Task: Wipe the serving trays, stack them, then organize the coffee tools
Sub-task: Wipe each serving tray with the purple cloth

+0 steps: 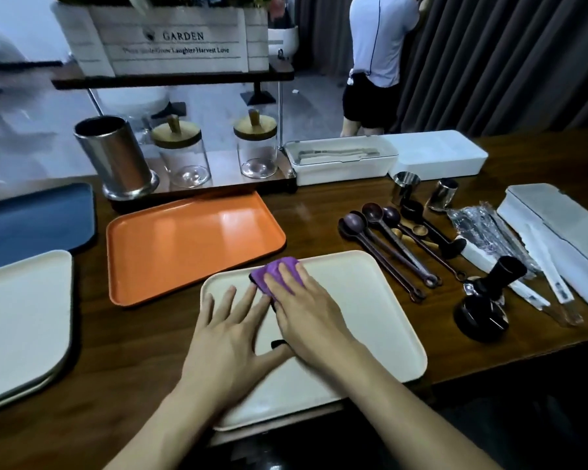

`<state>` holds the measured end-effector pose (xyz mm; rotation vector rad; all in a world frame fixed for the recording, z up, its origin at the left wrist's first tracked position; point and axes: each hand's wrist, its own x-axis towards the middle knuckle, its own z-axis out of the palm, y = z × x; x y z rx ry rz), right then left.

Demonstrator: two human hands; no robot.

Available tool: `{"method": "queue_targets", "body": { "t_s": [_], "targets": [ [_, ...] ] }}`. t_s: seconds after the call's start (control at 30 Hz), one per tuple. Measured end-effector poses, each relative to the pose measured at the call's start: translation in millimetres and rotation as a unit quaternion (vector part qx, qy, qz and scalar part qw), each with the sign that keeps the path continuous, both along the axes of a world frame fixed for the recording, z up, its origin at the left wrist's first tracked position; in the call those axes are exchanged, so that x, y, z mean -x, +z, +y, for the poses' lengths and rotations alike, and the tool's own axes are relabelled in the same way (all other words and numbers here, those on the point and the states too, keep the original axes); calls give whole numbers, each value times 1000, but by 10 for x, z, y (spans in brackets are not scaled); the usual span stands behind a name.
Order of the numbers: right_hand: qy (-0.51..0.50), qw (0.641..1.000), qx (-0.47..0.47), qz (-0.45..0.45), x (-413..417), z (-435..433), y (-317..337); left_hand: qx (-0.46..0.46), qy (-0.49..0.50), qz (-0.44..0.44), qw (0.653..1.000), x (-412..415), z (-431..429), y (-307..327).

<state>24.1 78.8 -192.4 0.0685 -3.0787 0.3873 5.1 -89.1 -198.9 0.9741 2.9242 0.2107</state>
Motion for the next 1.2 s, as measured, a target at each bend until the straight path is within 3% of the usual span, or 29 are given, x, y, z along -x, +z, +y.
{"method": "queue_targets", "body": {
  "t_s": [0.1,0.3,0.57,0.7,0.9,1.03,1.2],
  "targets": [
    [-16,1000,-9,-12,-94,181,82,2,6,2,1000,3,-13,-31],
    [-155,988,-14,-2,-410,585,268,-4,18,6,1000,-8,-52,-47],
    [-20,993,-92,-71,-205,850,580,-23,29,-4,999,-27,-52,-80],
    [11,993,-102,-57,100,1060,984,-33,44,-28,998,-30,-21,-19],
    [6,999,-49,-4,1145,1708,1242,-31,56,-43,997,-38,16,59],
    [26,999,7,-20,1645,1918,1139,3,62,-65,996,-16,40,108],
    [61,997,30,-42,1937,1913,857,-39,68,-67,995,-33,27,126]
  ]
}}
